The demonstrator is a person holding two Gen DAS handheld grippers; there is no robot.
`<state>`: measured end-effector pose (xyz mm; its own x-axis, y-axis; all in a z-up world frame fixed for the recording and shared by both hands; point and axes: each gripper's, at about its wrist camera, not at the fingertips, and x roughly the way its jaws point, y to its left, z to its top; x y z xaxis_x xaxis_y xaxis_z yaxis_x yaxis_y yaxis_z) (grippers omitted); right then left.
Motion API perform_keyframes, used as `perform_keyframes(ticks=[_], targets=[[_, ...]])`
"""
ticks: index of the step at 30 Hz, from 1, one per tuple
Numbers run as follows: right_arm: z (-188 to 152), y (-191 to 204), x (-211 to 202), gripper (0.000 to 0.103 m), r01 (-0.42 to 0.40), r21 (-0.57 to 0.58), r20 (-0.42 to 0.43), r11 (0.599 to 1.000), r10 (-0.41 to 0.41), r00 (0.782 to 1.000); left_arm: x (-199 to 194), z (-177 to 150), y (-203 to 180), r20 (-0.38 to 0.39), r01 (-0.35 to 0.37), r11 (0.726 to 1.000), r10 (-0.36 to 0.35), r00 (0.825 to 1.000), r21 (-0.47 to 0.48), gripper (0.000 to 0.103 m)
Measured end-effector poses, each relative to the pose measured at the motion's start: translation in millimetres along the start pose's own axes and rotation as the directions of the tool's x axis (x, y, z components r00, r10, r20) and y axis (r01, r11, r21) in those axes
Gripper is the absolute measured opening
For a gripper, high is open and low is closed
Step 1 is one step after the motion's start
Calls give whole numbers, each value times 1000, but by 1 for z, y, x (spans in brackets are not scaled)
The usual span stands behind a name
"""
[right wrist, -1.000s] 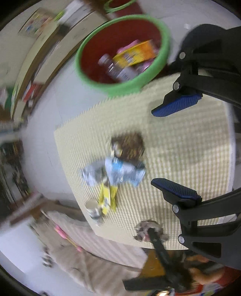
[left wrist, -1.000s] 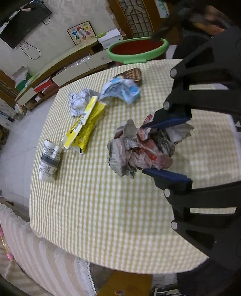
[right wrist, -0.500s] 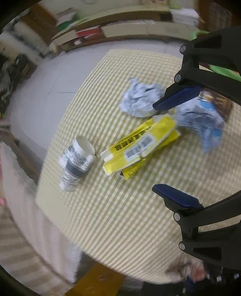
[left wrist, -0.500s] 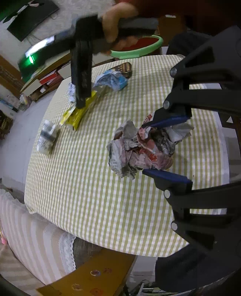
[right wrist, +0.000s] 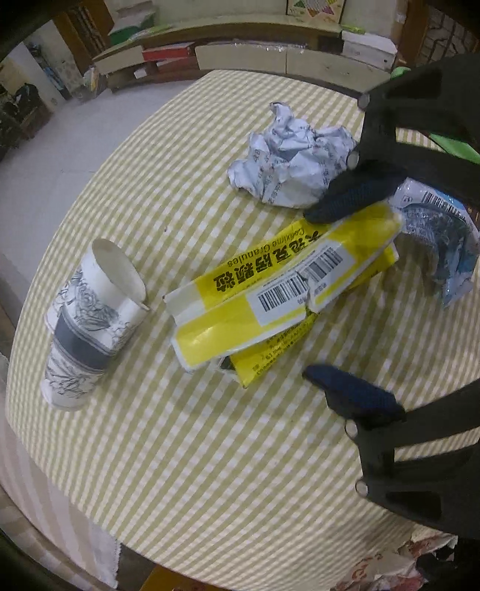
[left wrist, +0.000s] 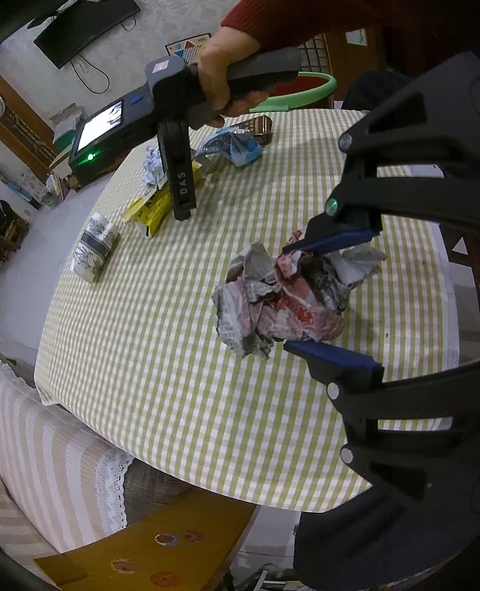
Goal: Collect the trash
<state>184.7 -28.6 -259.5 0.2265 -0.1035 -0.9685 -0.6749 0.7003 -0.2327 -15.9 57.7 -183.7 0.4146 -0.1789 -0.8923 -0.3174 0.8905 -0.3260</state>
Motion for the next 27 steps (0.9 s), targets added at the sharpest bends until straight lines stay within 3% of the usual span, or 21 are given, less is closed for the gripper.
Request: perform_keyframes(ticks=[2, 5, 10, 15, 21, 27], targets=[[-5, 0, 0, 43, 47, 11, 6, 999, -47, 999, 1, 0, 1, -3, -2, 1000, 2, 1000, -4, 43], [-15, -7, -8, 26, 19, 30, 32, 999, -20, 999, 4, 0, 0, -9, -4, 1000, 4, 1000, -4, 43], [-37, -14, -34, 24, -106, 111, 103, 988, 95, 990, 7, -2, -3, -17, -7, 1000, 7, 1000, 3, 43], [-68, -21, -60, 25, -254, 180, 156, 950, 227, 961, 8, -3, -8, -20, -6, 1000, 6, 1000, 19, 43], [-110, -10, -68, 26, -251, 207, 171, 945, 218, 961, 10, -5, -13, -31, -6, 999, 7, 1000, 31, 43], [-129, -2, -68, 26, -238, 228, 162, 944, 204, 966, 3, -5, -18, -6, -18, 998, 19, 1000, 52, 43]])
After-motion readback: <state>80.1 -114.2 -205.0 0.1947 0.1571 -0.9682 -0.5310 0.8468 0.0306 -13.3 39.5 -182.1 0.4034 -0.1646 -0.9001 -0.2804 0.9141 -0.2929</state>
